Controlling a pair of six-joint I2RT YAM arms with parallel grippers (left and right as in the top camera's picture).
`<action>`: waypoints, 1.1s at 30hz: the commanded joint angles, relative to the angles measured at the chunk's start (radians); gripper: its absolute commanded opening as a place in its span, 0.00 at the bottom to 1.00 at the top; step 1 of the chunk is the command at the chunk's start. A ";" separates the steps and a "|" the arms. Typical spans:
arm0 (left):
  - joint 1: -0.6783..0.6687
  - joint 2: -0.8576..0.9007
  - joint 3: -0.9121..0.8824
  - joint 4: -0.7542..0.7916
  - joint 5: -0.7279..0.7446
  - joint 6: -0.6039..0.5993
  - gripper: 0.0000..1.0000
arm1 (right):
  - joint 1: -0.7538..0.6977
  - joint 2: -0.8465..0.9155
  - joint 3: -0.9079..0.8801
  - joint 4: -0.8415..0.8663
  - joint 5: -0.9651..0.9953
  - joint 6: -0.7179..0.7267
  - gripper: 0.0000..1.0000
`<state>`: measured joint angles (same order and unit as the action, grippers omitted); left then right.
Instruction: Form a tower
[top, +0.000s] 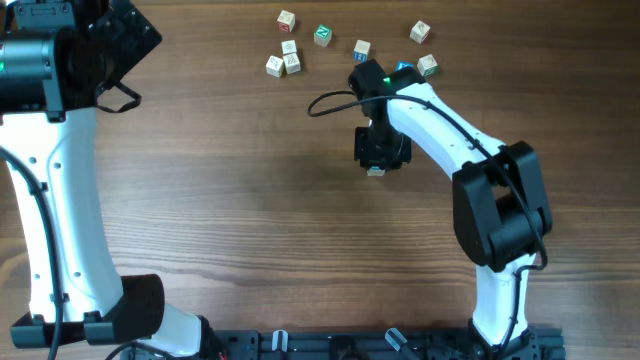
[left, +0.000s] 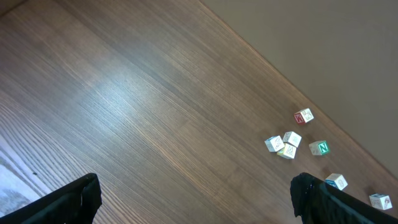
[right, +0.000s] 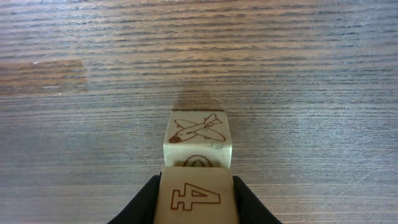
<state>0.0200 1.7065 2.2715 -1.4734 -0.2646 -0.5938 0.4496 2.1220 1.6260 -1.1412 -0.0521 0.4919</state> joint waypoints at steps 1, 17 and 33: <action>0.005 -0.018 0.010 0.002 -0.016 -0.014 1.00 | 0.002 -0.048 0.026 -0.003 -0.004 -0.022 0.19; 0.005 -0.018 0.010 0.002 -0.016 -0.014 1.00 | 0.002 -0.048 0.022 -0.015 0.010 -0.048 0.18; 0.005 -0.018 0.010 0.002 -0.016 -0.014 1.00 | 0.002 -0.048 0.021 0.019 0.010 -0.075 0.19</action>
<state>0.0200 1.7065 2.2715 -1.4738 -0.2646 -0.5938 0.4496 2.1071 1.6260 -1.1282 -0.0517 0.4385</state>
